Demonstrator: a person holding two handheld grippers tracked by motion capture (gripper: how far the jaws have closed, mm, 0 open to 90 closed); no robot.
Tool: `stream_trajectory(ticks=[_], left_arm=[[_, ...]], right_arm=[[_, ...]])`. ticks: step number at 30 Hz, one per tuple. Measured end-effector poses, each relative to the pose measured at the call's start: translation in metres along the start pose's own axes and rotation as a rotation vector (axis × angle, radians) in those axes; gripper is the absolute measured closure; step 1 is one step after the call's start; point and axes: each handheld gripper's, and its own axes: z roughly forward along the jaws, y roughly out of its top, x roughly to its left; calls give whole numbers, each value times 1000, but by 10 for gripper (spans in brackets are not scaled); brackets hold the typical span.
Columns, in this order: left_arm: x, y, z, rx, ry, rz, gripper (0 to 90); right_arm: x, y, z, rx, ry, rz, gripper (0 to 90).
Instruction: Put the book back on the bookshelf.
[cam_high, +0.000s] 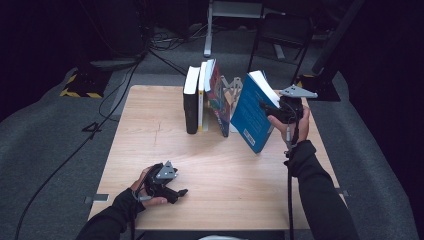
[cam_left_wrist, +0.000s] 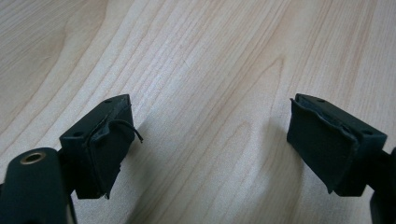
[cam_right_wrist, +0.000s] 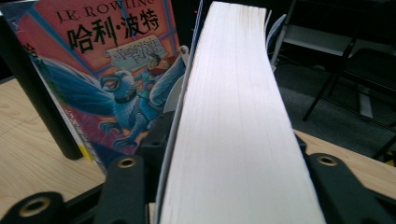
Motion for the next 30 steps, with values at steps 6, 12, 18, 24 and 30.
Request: stream_trajectory(ticks=[6,12,18,24,30], left_arm=[[0,0,0,0,0,3,151],[0,0,0,0,-1,2,151],[0,0,0,0,-1,2,151],[0,0,0,0,1,-2,151],[-1,0,0,-2,5,0,157]], right_arm=[[-3,-8,-3,-18,35,5,483],[-8,-22,-6,-13,35,30,387],[-11,-47,-16,0,98,20,353],[-10,-90,-9,53,128,-45,364],[-17,-125,-1,72,221,-57,419]])
